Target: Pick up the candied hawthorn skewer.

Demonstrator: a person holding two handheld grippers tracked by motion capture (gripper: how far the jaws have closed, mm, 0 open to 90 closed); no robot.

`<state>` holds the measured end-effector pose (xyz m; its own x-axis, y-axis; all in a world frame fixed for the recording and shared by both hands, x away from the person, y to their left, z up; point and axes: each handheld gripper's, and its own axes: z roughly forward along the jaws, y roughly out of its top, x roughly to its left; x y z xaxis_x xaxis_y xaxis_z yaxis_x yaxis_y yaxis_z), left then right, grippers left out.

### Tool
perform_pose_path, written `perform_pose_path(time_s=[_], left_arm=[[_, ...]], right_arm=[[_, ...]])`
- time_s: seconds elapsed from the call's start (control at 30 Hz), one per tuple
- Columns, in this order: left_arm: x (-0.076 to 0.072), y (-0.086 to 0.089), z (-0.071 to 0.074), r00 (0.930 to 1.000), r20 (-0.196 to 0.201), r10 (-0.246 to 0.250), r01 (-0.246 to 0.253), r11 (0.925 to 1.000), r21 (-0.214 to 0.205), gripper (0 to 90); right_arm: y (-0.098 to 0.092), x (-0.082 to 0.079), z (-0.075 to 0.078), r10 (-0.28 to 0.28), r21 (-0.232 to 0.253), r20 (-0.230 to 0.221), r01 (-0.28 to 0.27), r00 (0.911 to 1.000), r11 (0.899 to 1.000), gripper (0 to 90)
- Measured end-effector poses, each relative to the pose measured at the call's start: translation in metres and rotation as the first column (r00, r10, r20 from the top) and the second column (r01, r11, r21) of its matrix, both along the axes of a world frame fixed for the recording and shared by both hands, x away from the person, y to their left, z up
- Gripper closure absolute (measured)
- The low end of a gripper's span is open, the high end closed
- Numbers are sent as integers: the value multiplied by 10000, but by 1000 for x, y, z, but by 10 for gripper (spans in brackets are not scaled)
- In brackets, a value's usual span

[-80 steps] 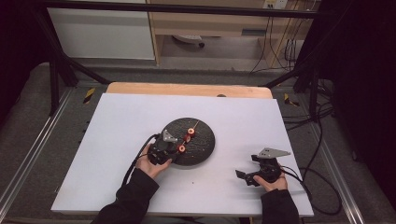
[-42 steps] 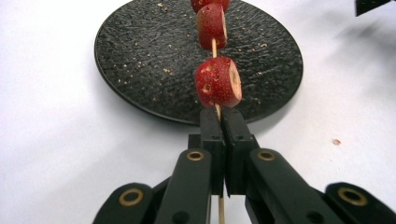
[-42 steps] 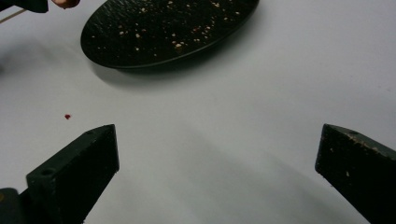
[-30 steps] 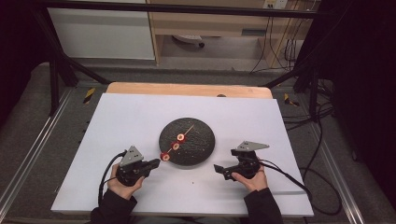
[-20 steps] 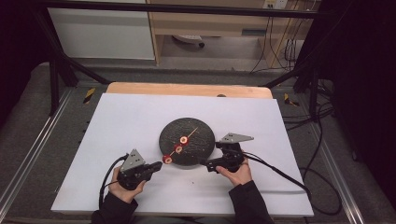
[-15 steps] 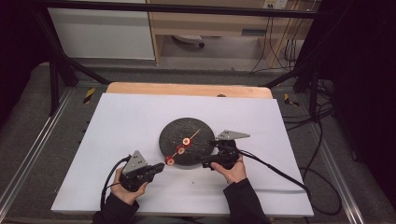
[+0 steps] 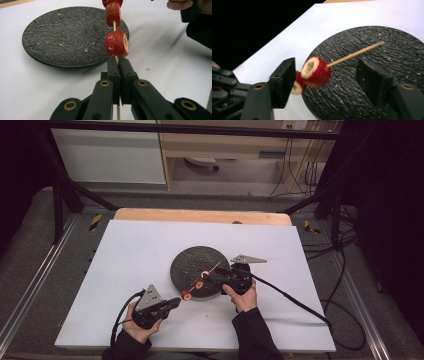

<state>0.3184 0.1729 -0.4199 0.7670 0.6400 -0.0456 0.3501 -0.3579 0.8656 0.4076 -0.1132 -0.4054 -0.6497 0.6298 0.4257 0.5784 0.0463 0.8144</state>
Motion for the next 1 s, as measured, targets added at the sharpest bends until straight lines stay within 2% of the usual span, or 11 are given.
perform_pose_path(time_s=[0.3,0.53,0.6,0.67,1.0], left_arm=[[-2,0,1,9999,121,41,-40,9999,-125,880],[-3,0,2,9994,340,61,-51,9996,-278,880],[-3,-1,2,9995,327,1,5,9998,-199,880],[-3,-2,0,9996,284,6,-2,9999,-158,880],[-4,0,2,9991,416,13,-2,9996,-272,880]], right_arm=[[2,3,-3,93,625,-433,-65,9990,9980,528],[3,4,-2,267,1039,-798,-183,9965,9944,547],[5,5,-5,414,1102,-988,-304,9942,9934,603],[5,5,-5,408,1124,-1053,-289,9936,9932,611],[-3,7,7,78,1217,-721,10,9974,9926,616]])
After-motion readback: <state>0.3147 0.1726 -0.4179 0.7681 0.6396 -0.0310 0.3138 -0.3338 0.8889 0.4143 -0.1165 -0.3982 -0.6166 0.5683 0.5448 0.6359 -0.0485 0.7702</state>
